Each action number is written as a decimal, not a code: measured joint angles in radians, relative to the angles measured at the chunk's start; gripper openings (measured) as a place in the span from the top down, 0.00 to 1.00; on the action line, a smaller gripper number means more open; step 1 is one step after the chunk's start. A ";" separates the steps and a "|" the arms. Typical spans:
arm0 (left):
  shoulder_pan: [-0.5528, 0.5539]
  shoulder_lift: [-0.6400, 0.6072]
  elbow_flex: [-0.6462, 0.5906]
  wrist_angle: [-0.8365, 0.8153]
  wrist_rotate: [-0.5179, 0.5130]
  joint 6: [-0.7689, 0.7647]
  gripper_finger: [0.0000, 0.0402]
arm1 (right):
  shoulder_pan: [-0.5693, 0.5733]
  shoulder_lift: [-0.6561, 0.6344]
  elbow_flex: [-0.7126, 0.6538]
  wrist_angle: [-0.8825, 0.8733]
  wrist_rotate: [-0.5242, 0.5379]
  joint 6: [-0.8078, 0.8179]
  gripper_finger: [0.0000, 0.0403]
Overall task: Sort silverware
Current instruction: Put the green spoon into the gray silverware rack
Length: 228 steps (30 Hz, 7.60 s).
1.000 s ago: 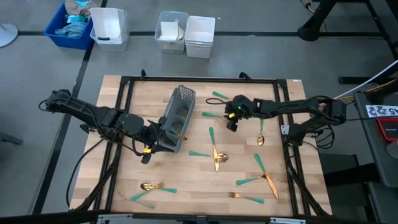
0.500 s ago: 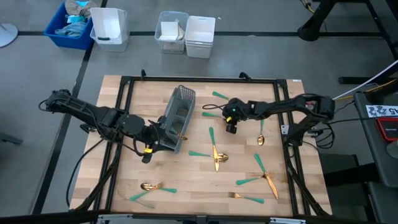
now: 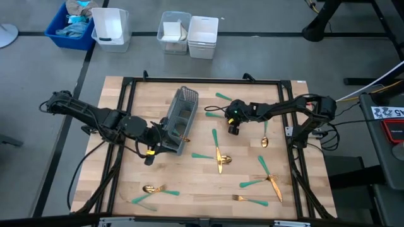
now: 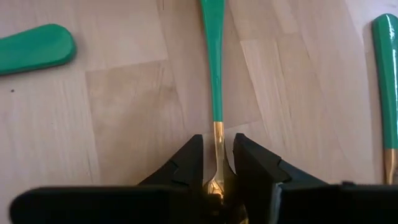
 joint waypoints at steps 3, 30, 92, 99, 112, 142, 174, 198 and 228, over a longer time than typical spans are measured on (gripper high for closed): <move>0.000 0.000 0.000 0.000 -0.004 0.000 0.76 | 0.000 0.001 0.000 -0.004 -0.014 0.002 0.88; 0.000 0.000 0.000 0.000 -0.120 -0.006 0.76 | 0.000 0.009 0.225 -0.373 -0.012 0.012 1.00; 0.000 0.000 -0.002 -0.128 -0.143 -0.035 0.76 | -0.025 0.230 0.425 -0.505 0.013 0.225 0.62; 0.000 0.000 -0.002 -0.126 -0.144 -0.034 0.76 | -0.026 0.235 0.424 -0.508 -0.052 0.224 0.76; 0.000 0.000 -0.002 -0.124 -0.177 -0.034 0.76 | -0.026 0.241 0.465 -0.593 -0.054 0.204 0.96; 0.000 0.000 0.000 -0.204 -0.632 -0.060 0.76 | 0.243 0.239 1.084 -1.145 0.488 -0.222 0.99; 0.270 0.259 0.000 0.061 -0.632 0.154 0.76 | 0.258 0.239 1.084 -0.974 0.387 -0.291 0.99; 0.297 0.314 0.000 0.063 -0.572 0.157 0.76 | 0.258 0.239 1.173 -0.916 0.289 -0.295 0.99; 0.296 0.320 0.000 0.057 -0.543 0.148 0.76 | 0.256 0.240 1.324 -0.916 0.084 -0.247 0.99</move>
